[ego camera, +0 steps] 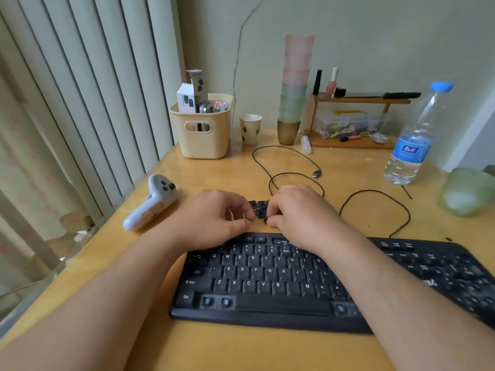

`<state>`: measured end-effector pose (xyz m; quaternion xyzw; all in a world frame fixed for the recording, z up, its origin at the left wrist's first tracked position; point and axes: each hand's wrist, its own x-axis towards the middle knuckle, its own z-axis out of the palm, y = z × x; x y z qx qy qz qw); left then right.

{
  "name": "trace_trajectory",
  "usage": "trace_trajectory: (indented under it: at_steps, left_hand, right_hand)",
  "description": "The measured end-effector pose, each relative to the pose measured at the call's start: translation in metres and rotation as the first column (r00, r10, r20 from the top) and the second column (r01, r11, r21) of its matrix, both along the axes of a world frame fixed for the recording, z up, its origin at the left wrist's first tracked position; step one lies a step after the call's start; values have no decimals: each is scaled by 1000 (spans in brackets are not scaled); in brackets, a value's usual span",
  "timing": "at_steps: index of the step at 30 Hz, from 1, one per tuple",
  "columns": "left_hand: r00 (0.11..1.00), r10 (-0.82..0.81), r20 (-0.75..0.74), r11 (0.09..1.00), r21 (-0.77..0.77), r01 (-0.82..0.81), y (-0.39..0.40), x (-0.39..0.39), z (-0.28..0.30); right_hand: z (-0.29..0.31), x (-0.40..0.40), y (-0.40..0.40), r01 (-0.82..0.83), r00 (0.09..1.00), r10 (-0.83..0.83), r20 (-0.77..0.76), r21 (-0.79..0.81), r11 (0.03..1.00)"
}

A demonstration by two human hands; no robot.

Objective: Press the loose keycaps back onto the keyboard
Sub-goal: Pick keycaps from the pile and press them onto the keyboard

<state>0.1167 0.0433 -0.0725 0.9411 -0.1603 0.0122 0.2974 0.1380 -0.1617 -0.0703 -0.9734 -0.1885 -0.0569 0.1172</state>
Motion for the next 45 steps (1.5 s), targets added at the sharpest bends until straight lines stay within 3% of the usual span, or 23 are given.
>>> trace_trajectory:
  at_steps: [4, 7, 11, 16, 19, 23, 28, 34, 41, 45]
  left_hand:
    - [1000, 3, 27, 1000, -9, -3, -2, -3, 1]
    - [996, -5, 92, 998, -59, 11, -2, -3, 1]
    - [971, -63, 232, 976, -188, 109, -9, -12, 4]
    - [931, -56, 362, 965, -220, 144, -21, -20, 4]
    - [951, 5, 310, 935, -338, 106, -21, -20, 3]
    - [986, -2, 167, 844, -529, 91, -22, -21, 5]
    - [995, 1, 101, 787, -614, 62, -23, -21, 5]
    - [999, -11, 30, 718, -695, 29, -26, -23, 6]
    - [999, -24, 46, 698, -714, 49, -25, -23, 6]
    - [998, -18, 52, 733, -679, 48, -24, -24, 7]
  right_hand:
    - [1, -2, -2, -16, 1000, 16, 7, -18, 1000]
    - [7, -7, -11, 22, 1000, -17, -25, 213, 977]
    - [11, -17, -22, 85, 986, 12, -168, 559, 825]
    - [7, -23, -19, 66, 966, 131, -222, 704, 707]
    - [9, -25, -17, 57, 971, 146, -191, 773, 632]
    - [12, -30, -17, -24, 992, 105, -66, 725, 688]
    - [11, -33, -17, -134, 981, 16, 192, 622, 772]
    - [13, -32, -21, -144, 979, 11, 203, 655, 742]
    - [13, -32, -21, -176, 971, 25, 236, 649, 740]
    - [10, -31, -22, -203, 963, 37, 268, 627, 752]
